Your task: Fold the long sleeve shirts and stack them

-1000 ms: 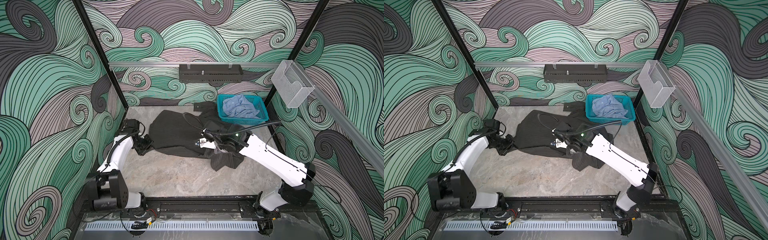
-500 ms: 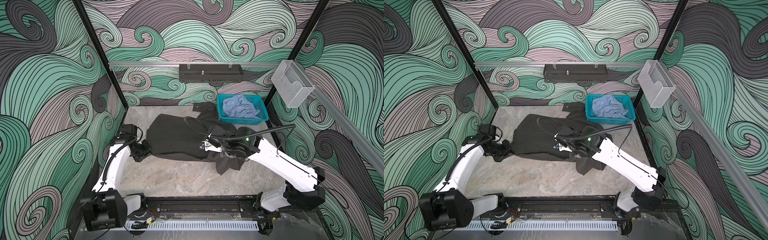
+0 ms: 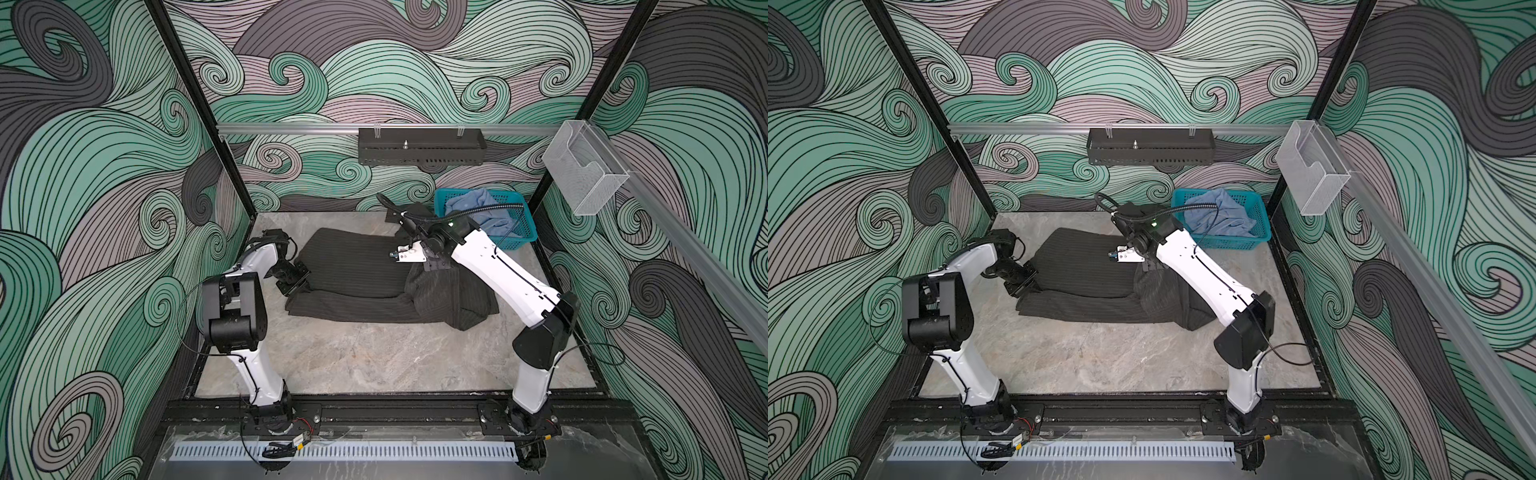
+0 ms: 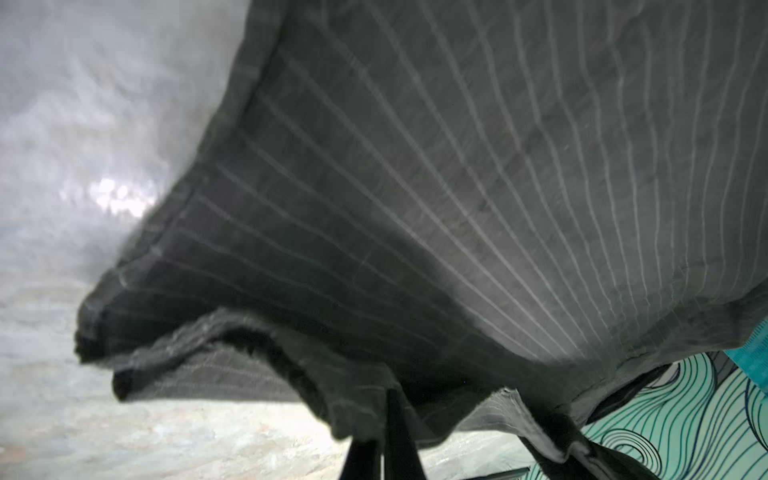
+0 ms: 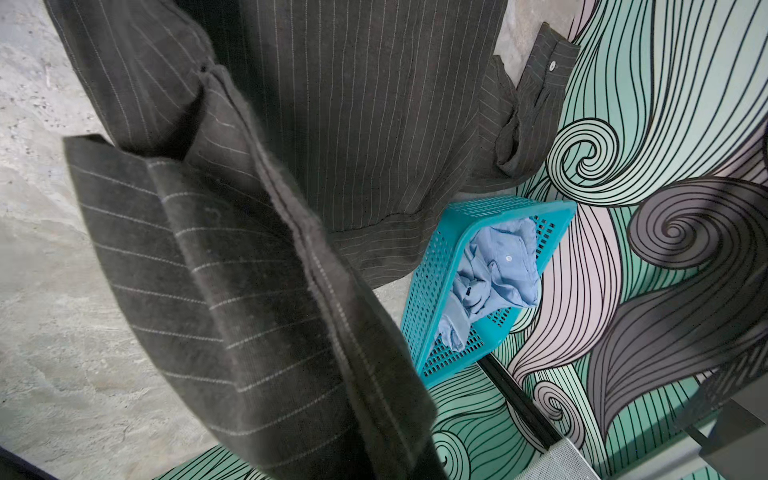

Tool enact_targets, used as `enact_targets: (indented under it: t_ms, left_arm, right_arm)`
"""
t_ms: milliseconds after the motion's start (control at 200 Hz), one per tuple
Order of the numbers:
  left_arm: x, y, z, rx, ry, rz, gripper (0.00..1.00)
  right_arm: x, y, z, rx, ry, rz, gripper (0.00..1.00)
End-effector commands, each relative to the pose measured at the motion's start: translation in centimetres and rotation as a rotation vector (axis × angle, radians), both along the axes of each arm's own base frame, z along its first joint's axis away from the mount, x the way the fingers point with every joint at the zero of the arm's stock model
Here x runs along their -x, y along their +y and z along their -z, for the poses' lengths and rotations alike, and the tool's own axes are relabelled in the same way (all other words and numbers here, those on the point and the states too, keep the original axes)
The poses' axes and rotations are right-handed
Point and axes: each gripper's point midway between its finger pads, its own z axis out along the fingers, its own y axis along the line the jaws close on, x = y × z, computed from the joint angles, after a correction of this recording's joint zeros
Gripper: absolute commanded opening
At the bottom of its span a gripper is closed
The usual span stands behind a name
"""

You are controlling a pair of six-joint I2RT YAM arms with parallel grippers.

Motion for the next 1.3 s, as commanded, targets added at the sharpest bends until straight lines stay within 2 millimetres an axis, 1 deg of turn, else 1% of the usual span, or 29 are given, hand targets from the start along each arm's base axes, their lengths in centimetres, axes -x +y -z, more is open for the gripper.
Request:
enact_targets:
  t_ms: [0, 160, 266, 321, 356, 386, 451, 506, 526, 556, 586, 631, 681, 726, 746, 767, 837, 897, 927, 947, 982, 1052, 1072, 1107, 1152, 1212, 1298]
  left_arm:
    - [-0.7, 0.8, 0.0, -0.039, 0.007, 0.017, 0.01]
    - [-0.8, 1.2, 1.2, -0.057, 0.05, 0.029, 0.02]
    - [-1.0, 1.2, 1.5, -0.055, 0.058, 0.031, 0.04]
    - [-1.0, 1.2, 1.6, -0.057, 0.06, 0.032, 0.08]
    - [-1.1, 1.2, 1.6, -0.057, 0.064, 0.033, 0.15]
    - [-1.2, 1.2, 1.6, -0.057, 0.062, 0.032, 0.19]
    - [-1.3, 1.3, 1.5, -0.058, 0.06, 0.032, 0.28]
    - [-1.5, 1.3, 1.1, -0.059, 0.05, 0.031, 0.38]
    - [-1.6, 1.3, 1.0, -0.059, 0.049, 0.03, 0.41]
    - [-1.7, 1.2, 0.7, -0.057, 0.043, 0.03, 0.44]
    - [-1.8, 1.2, 0.4, -0.055, 0.035, 0.028, 0.46]
    - [-1.9, 1.2, -0.3, -0.053, 0.019, 0.025, 0.5]
    - [-2.0, 1.1, -1.2, -0.053, -0.003, 0.023, 0.54]
    - [-2.1, 1.1, -2.2, -0.054, -0.03, 0.022, 0.57]
    - [-2.1, 1.0, -2.7, -0.052, -0.044, 0.023, 0.57]
    - [-2.1, 1.0, -3.2, -0.051, -0.055, 0.023, 0.58]
    - [-1.7, 0.7, -4.4, -0.045, -0.089, 0.032, 0.59]
    - [-0.8, 0.4, -4.7, -0.048, -0.092, 0.046, 0.6]
    - [-0.3, 0.3, -4.5, -0.045, -0.087, 0.051, 0.6]
    - [0.2, 0.2, -4.3, -0.045, -0.08, 0.054, 0.59]
    - [0.8, 0.2, -3.7, -0.045, -0.071, 0.056, 0.58]
    - [1.9, -0.2, -2.3, -0.029, -0.047, 0.054, 0.54]
    - [2.2, -0.3, -2.0, -0.021, -0.039, 0.052, 0.53]
    - [2.4, -0.5, -1.5, -0.006, -0.03, 0.047, 0.51]
    - [2.5, -0.8, -0.9, 0.007, -0.026, 0.039, 0.49]
    - [2.5, -0.9, -0.5, 0.013, -0.022, 0.034, 0.48]
    - [2.6, -1.0, 0.5, 0.02, 0.006, 0.035, 0.45]
  right_arm:
    - [-1.2, 0.5, 0.4, -0.041, 0.034, -0.031, 0.0]
    - [-3.1, 0.3, 2.7, -0.057, 0.081, 0.006, 0.0]
    - [-3.4, 0.5, 3.6, -0.072, 0.105, 0.013, 0.01]
    - [-3.4, 0.6, 3.9, -0.082, 0.113, 0.019, 0.09]
    - [-3.4, 0.6, 4.1, -0.085, 0.117, 0.026, 0.18]
    - [-3.4, 0.6, 4.2, -0.086, 0.119, 0.032, 0.25]
    - [-3.3, 0.6, 4.3, -0.101, 0.122, 0.048, 0.31]
    - [-3.3, 0.7, 3.7, -0.123, 0.108, 0.065, 0.36]
    - [-3.4, 0.6, 3.5, -0.132, 0.101, 0.074, 0.41]
    - [-3.5, 0.5, 3.0, -0.149, 0.088, 0.085, 0.46]
    - [-3.5, 0.6, 2.6, -0.169, 0.079, 0.095, 0.54]
    - [-3.5, 0.6, 1.6, -0.206, 0.058, 0.113, 0.61]
    - [-3.6, 0.5, 0.2, -0.257, 0.028, 0.149, 0.71]
    - [-3.6, 0.6, -1.1, -0.326, 0.007, 0.197, 0.86]
    - [-3.4, 0.6, -1.7, -0.357, 0.001, 0.215, 0.96]
    - [-3.2, 0.6, -2.2, -0.386, -0.002, 0.234, 0.99]
    - [-2.6, 0.6, -3.7, -0.501, -0.015, 0.331, 0.99]
    - [-2.0, 0.5, -4.3, -0.607, -0.005, 0.441, 0.99]
    - [-1.7, 0.4, -4.3, -0.663, 0.004, 0.515, 0.98]
    - [-1.4, 0.3, -3.9, -0.694, 0.024, 0.56, 0.97]
    - [-1.2, 0.0, -3.7, -0.762, 0.037, 0.654, 0.93]
    - [-0.8, -1.0, -1.7, -0.891, 0.079, 0.891, 0.88]
    - [-0.7, -1.5, -1.0, -0.927, 0.095, 0.973, 0.85]
    - [-0.4, -2.7, 0.4, -0.963, 0.118, 1.119, 0.8]
    - [0.4, -3.5, 2.4, -0.995, 0.173, 1.265, 0.78]
    - [1.4, -4.6, 5.1, -1.008, 0.193, 1.387, 0.72]
    - [2.7, -5.9, 8.4, -1.02, 0.194, 1.496, 0.73]
